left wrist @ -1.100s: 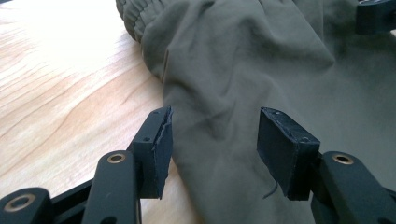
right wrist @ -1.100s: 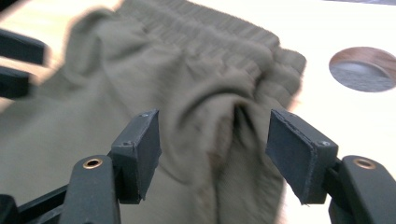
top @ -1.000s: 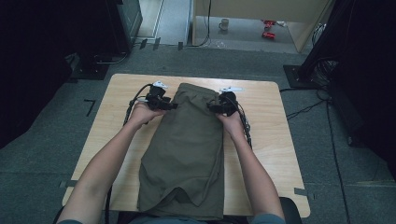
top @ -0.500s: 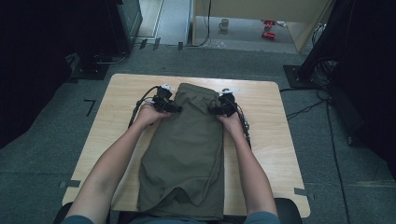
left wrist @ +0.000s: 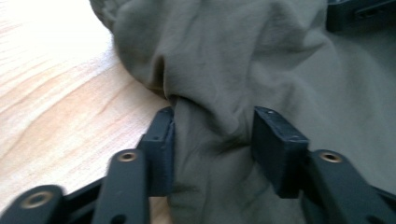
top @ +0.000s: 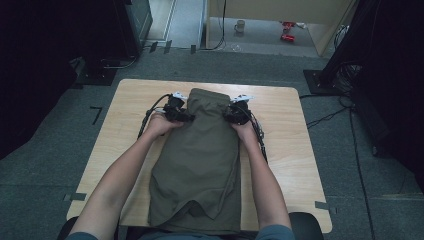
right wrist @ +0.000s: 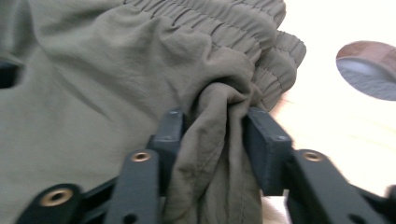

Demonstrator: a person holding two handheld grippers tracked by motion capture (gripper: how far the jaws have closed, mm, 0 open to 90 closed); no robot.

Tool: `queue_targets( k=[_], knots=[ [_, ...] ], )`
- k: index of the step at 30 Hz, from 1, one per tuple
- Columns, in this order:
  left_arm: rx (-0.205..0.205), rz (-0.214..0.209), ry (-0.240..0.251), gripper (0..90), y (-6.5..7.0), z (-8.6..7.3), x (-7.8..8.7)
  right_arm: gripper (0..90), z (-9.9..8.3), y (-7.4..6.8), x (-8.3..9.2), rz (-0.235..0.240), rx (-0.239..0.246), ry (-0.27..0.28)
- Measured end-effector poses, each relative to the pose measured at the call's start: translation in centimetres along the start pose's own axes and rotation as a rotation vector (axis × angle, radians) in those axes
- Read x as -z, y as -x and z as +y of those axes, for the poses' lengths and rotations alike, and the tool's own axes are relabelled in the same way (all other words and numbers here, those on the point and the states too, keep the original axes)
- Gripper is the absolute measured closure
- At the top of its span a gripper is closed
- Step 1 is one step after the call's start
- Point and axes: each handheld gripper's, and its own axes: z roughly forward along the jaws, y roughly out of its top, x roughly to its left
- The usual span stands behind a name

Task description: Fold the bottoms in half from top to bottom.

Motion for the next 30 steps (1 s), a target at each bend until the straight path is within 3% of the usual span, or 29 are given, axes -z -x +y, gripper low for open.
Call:
queue_targets(
  k=[3, 6, 9, 11, 14, 16, 17, 20, 21, 22, 23, 26, 27, 28, 29, 30],
  knots=[
    [-0.004, -0.016, -0.013, 65.0, -0.1, -0.1, 0.2, 71.9, 0.0, 0.0, 0.0, 0.023, -0.018, 0.002],
    [0.027, -0.035, -0.040, 73.2, -0.3, -0.1, 0.6, 78.2, 0.2, -0.2, -0.2, 0.033, -0.020, -0.010],
    [0.017, -0.038, -0.063, 83.7, -0.4, -0.1, 0.9, 81.8, 1.3, -0.2, -0.3, 0.056, -0.050, -0.079],
    [0.010, -0.031, -0.065, 86.7, -0.4, -0.1, 1.1, 82.9, 2.1, -0.4, -0.3, 0.060, -0.035, -0.091],
    [0.032, -0.021, -0.042, 87.2, -0.8, 0.1, 1.7, 83.3, 2.7, -0.6, 0.0, 0.063, -0.024, -0.077],
    [0.092, -0.029, 0.013, 87.1, -1.6, 0.6, 2.5, 84.0, 3.4, -0.8, 0.7, 0.069, -0.023, -0.009],
    [0.092, -0.029, 0.013, 87.1, -1.6, 0.6, 2.5, 84.0, 3.4, -0.8, 0.7, 0.069, -0.023, -0.009],
    [0.123, -0.030, 0.106, 87.3, -1.9, 1.5, 3.6, 84.8, 4.4, -0.8, 1.3, 0.074, -0.038, 0.018],
    [0.116, -0.030, 0.106, 87.4, -2.0, 2.1, 4.0, 84.9, 4.8, -0.8, 1.7, 0.076, -0.042, 0.034],
    [0.104, -0.015, 0.142, 87.5, -2.1, 3.4, 5.0, 85.0, 5.9, -0.8, 2.5, 0.076, -0.044, 0.069],
    [0.104, -0.015, 0.142, 87.5, -2.1, 3.4, 5.0, 85.0, 5.9, -0.8, 2.5, 0.076, -0.044, 0.069],
    [0.054, 0.022, 0.214, 87.4, -1.6, 5.8, 7.2, 84.9, 8.2, -0.8, 4.3, 0.061, -0.012, 0.124],
    [0.035, 0.033, 0.284, 87.2, -1.2, 7.0, 8.7, 84.8, 9.6, -0.8, 6.2, 0.075, -0.014, 0.202],
    [0.035, 0.033, 0.284, 87.1, -1.2, 7.0, 8.7, 84.8, 9.6, -0.8, 6.2, 0.075, -0.014, 0.202],
    [0.008, 0.041, 0.321, 87.1, -0.6, 7.5, 9.8, 84.8, 10.4, -0.9, 7.7, 0.069, 0.002, 0.261],
    [-0.015, 0.054, 0.314, 87.1, -0.3, 7.5, 10.1, 84.8, 10.6, -1.0, 8.2, 0.067, 0.010, 0.269]
  ],
)
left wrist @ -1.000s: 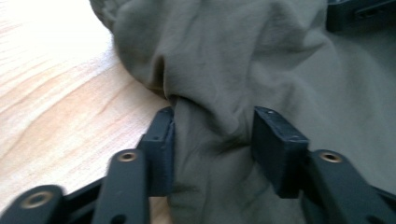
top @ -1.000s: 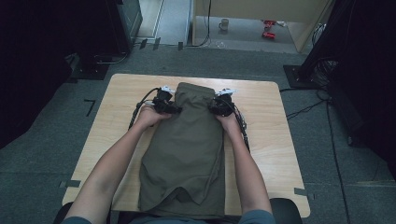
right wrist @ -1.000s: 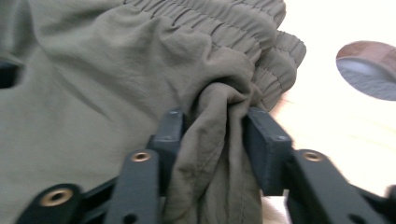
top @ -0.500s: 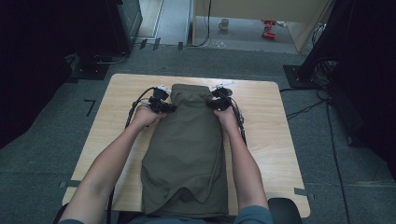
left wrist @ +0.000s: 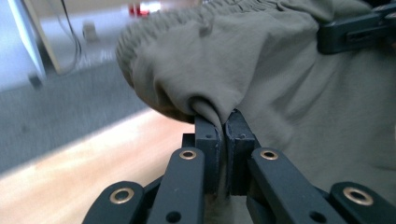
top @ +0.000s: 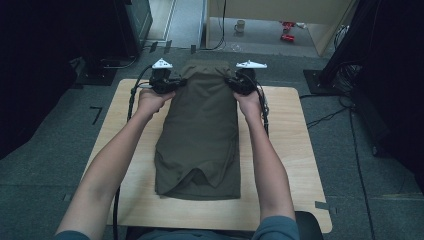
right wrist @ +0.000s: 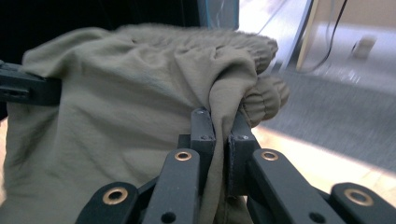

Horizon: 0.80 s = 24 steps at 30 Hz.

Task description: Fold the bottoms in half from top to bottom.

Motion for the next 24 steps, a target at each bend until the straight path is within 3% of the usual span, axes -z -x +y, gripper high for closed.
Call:
queue_targets(
  k=[4, 10, 16, 18, 19, 20, 21, 24],
  knots=[
    [-0.031, -0.011, -0.024, 87.0, 0.7, -0.7, 0.7, 84.6, -0.4, -0.6, 0.8, 0.007, 0.018, -0.029],
    [-0.075, -0.051, -0.047, 86.6, 3.1, -3.9, 3.0, 83.9, -3.9, -2.1, 3.0, 0.065, 0.049, -0.084],
    [-0.101, -0.065, -0.070, 86.2, 4.7, -6.0, 4.3, 83.4, -6.7, -3.5, 4.8, 0.092, 0.081, -0.114],
    [-0.078, -0.085, -0.076, 86.2, 5.4, -7.5, 5.0, 83.4, -7.8, -3.8, 5.4, 0.110, 0.067, -0.112],
    [-0.078, -0.085, -0.076, 86.1, 5.4, -7.5, 5.0, 83.3, -8.4, -4.0, 5.6, 0.115, 0.069, -0.117],
    [-0.066, -0.096, -0.097, 86.0, 5.8, -8.6, 5.2, 83.1, -9.0, -4.2, 5.8, 0.124, 0.066, -0.124],
    [-0.066, -0.096, -0.097, 85.9, 5.8, -8.6, 5.2, 83.1, -9.0, -4.2, 5.8, 0.124, 0.066, -0.124],
    [-0.055, -0.117, -0.154, 85.6, 6.5, -11.0, 5.3, 82.0, -11.4, -4.6, 5.9, 0.148, 0.067, -0.191]
  ],
)
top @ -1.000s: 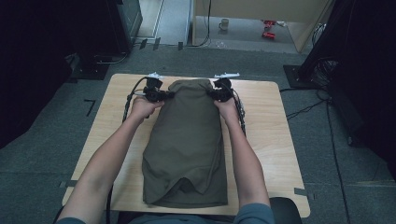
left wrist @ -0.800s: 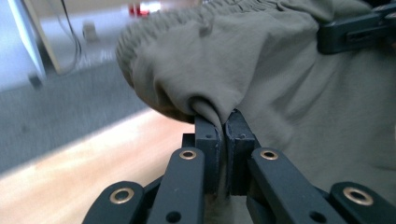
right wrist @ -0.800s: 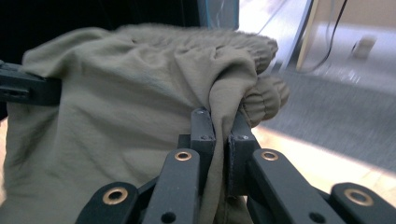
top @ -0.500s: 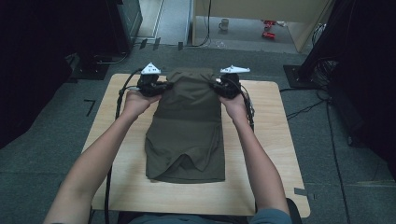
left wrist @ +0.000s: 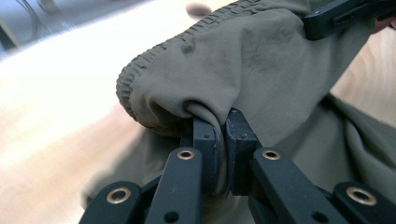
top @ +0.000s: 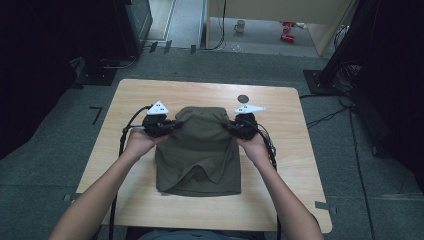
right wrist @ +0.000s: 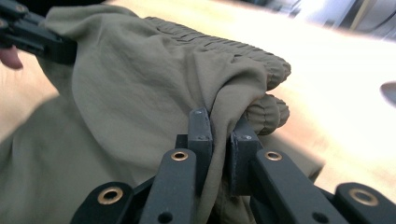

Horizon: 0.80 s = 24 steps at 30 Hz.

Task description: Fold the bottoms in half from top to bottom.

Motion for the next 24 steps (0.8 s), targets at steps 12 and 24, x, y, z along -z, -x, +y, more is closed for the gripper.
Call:
queue_targets(
  k=[12, 24],
  knots=[
    [0.049, -0.071, -0.111, 83.1, 0.7, -3.3, 0.0, 79.1, -4.2, -1.2, -1.1, 0.047, -0.011, -0.121],
    [0.098, -0.070, -0.118, 72.6, 0.4, -5.0, -0.4, 61.3, -4.9, -1.3, -1.8, 0.059, 0.025, -0.163]
  ],
)
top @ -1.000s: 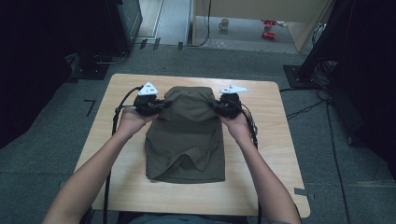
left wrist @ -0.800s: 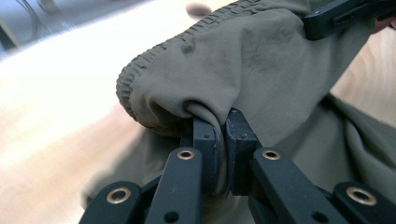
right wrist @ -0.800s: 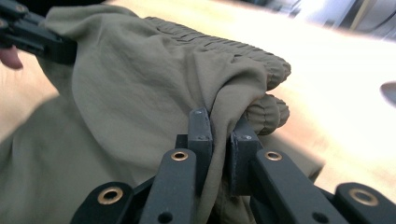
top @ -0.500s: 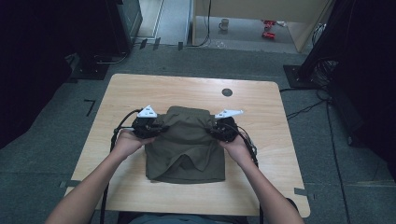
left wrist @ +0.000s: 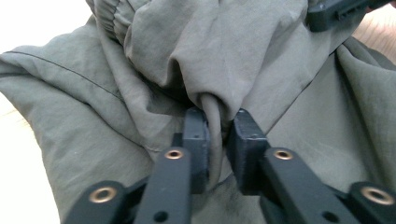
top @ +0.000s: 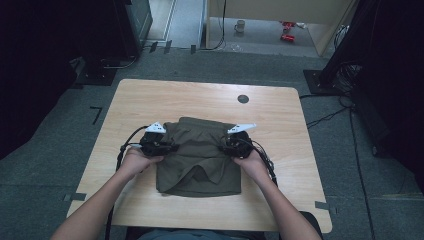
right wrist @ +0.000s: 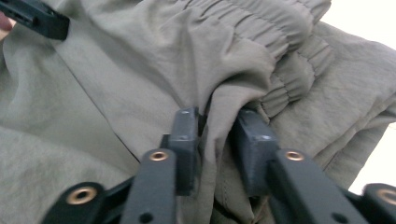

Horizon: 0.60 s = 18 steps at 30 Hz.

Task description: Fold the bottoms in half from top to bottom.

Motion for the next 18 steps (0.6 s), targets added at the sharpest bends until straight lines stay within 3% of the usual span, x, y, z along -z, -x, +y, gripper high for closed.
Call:
queue_targets(
  k=[2, 4, 7, 11, 15, 18],
  knots=[
    [-0.010, 0.011, -0.003, 68.2, 0.0, 0.2, 0.3, 54.3, 0.1, -0.2, 0.3, 0.003, -0.001, -0.010],
    [-0.009, 0.012, 0.002, 64.6, 0.0, 0.4, 0.7, 52.9, 0.3, -0.2, 0.7, 0.018, 0.008, -0.004],
    [-0.019, 0.022, 0.030, 61.8, -0.1, 0.6, 1.6, 51.2, 0.6, -0.4, 2.0, -0.008, 0.034, 0.035],
    [-0.021, 0.028, 0.059, 60.5, -0.4, 0.9, 2.4, 53.8, 0.7, -0.2, 2.7, 0.004, 0.037, 0.058],
    [-0.028, 0.029, 0.092, 61.2, -1.1, 1.3, 3.0, 56.4, 1.0, 0.4, 2.9, -0.018, 0.041, 0.058],
    [-0.027, 0.054, 0.096, 60.2, -1.8, 1.7, 2.9, 57.8, 1.4, 0.9, 3.0, -0.038, 0.045, 0.094]
  ],
)
